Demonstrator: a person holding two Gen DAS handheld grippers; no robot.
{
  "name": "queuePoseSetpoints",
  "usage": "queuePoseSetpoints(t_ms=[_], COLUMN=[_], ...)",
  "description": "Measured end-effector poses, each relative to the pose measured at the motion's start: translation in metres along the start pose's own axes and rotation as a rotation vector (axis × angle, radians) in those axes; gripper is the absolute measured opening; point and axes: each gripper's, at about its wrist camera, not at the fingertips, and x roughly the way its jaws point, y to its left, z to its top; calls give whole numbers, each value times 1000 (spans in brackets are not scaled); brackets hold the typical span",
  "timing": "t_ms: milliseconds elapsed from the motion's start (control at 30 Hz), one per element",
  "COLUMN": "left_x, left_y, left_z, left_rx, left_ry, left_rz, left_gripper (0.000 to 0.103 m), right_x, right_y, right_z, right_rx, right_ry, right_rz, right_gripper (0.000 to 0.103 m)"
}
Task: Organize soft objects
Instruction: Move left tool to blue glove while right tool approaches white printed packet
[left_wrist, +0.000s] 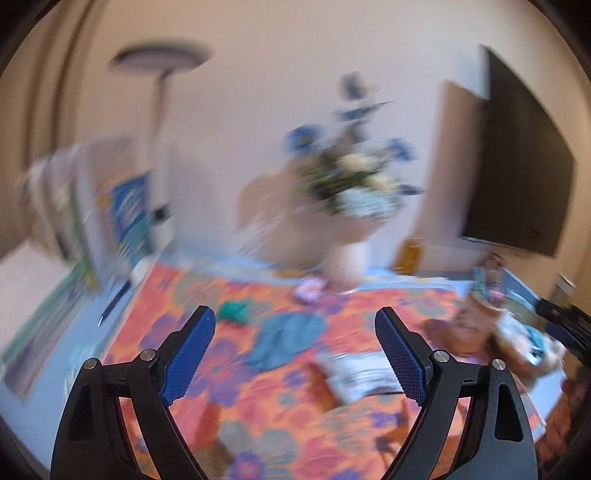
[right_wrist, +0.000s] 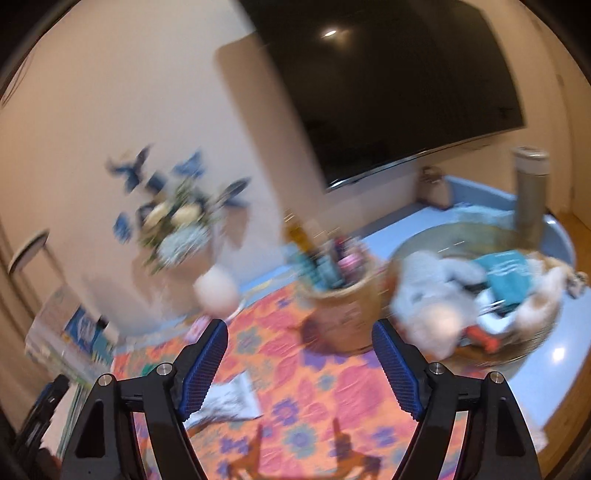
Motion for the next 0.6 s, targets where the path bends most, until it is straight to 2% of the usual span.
queuePoseSetpoints(t_ms=[100,167,267,333,500,600], left_x=[29,45,69,74,90,103], left_y=[31,44,53,53,55,60], left_z=[-22,-37,-53,-59,-75,-86], left_rx=[-60,-73,-92,-87,-48,-70], left_ry=[80,121,204,221,228,291], left_rz=[39,52,40,22,54,62], left_gripper=[86,86,86,86,86,86], right_x=[15,31,56,69,103,113], right_y=[28,44,57,60,63,64], right_z=[-25,-40,-64,-78,-109,-116], right_rx=[-63,-108,-133,-140,-187,-205], right_ry=[17,58,99,111,183,209], right_rz=[23,35,62,66,59,58], right_gripper=[79,79,79,79,79,79])
